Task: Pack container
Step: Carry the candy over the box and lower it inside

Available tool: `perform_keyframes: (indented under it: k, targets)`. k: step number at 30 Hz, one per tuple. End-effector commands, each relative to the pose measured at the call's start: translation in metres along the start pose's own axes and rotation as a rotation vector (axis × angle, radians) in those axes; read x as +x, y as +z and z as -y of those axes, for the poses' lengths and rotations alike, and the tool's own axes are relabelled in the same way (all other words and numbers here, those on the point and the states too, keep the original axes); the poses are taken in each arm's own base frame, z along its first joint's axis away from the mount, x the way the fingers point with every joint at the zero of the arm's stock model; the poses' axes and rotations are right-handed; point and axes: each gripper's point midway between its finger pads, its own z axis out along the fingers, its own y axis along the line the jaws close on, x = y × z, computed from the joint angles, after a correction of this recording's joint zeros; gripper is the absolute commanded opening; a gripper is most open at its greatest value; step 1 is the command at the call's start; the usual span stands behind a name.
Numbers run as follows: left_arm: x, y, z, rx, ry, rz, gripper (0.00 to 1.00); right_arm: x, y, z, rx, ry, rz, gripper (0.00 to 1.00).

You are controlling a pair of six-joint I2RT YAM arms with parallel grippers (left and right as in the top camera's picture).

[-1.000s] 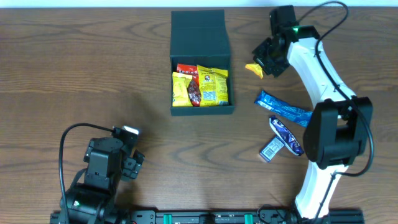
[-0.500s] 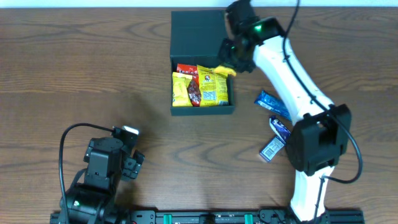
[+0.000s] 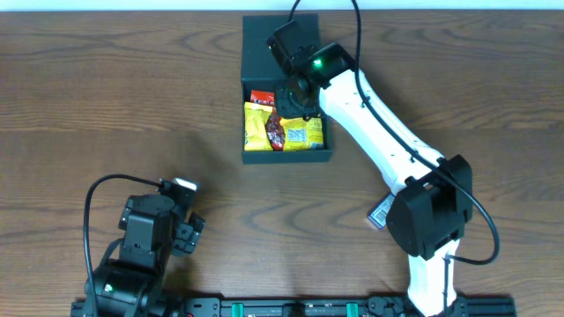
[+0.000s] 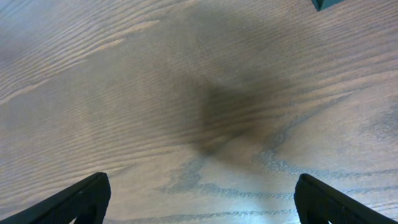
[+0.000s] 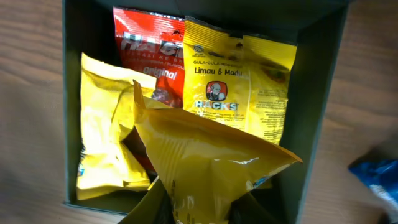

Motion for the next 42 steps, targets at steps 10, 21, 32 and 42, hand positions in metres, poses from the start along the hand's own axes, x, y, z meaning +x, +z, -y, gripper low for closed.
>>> perform_keyframes:
  k: [10, 21, 32, 42]
  targets:
    - [0.001, 0.000, -0.004, -0.018, 0.005, -0.004, 0.95, 0.028, 0.021, -0.015, 0.020, -0.182, -0.087, 0.20]
    - [0.001, 0.000, -0.004, -0.018, 0.005, -0.004, 0.95, 0.053, 0.032, -0.022, 0.036, 0.013, -0.146, 0.21]
    - [0.001, 0.000, -0.004, -0.018, 0.005, -0.004, 0.95, 0.063, 0.046, -0.028, -0.004, 0.058, -0.176, 0.32]
    - [0.001, 0.000, -0.004, -0.018, 0.005, -0.004, 0.95, 0.063, 0.046, -0.032, -0.023, 0.052, -0.162, 0.41]
